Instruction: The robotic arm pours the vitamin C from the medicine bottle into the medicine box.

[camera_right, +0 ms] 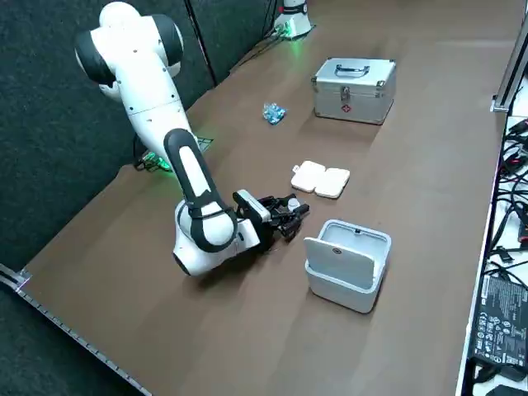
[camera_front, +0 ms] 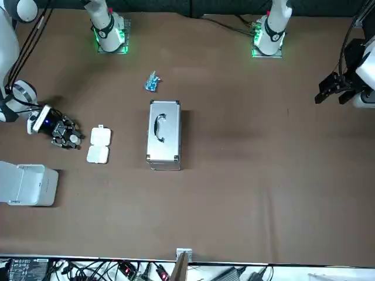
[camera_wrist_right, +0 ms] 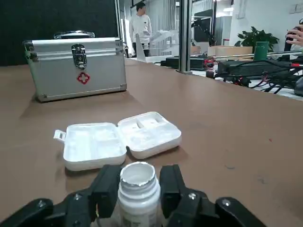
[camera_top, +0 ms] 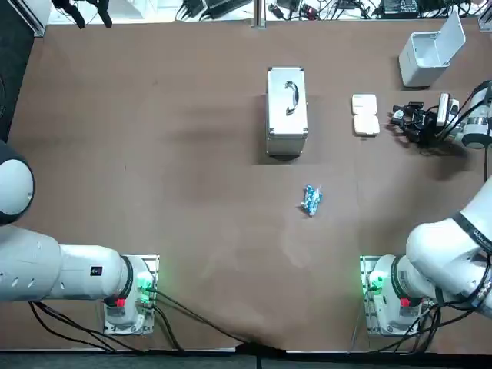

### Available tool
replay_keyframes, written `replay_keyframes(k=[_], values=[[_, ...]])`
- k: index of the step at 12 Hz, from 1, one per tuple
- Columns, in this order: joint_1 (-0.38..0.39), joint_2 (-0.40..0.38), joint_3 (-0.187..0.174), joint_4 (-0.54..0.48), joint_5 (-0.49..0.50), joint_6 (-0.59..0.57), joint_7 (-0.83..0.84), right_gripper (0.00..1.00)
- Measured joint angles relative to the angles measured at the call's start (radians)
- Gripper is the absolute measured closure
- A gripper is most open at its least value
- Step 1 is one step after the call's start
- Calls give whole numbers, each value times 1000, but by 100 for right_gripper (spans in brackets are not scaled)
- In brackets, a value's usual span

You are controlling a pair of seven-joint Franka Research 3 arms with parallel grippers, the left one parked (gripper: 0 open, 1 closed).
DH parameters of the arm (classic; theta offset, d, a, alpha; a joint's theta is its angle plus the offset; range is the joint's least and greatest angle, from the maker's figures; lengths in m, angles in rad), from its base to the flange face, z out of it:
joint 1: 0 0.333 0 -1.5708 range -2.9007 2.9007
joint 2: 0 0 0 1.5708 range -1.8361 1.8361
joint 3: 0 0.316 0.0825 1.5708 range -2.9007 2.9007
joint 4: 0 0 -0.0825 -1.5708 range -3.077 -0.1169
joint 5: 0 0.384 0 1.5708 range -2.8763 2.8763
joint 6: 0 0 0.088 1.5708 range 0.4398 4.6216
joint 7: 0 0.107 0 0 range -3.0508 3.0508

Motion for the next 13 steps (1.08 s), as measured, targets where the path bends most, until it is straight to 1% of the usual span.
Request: replay_keyframes(k=[2,3,8,13], values=[[0,1,0,3,0,0,0,51],[0,2,0,4,0,0,0,55],[-1,7,0,7,1,-6,0,57],[-1,7,0,8,1,-6,0,57]])
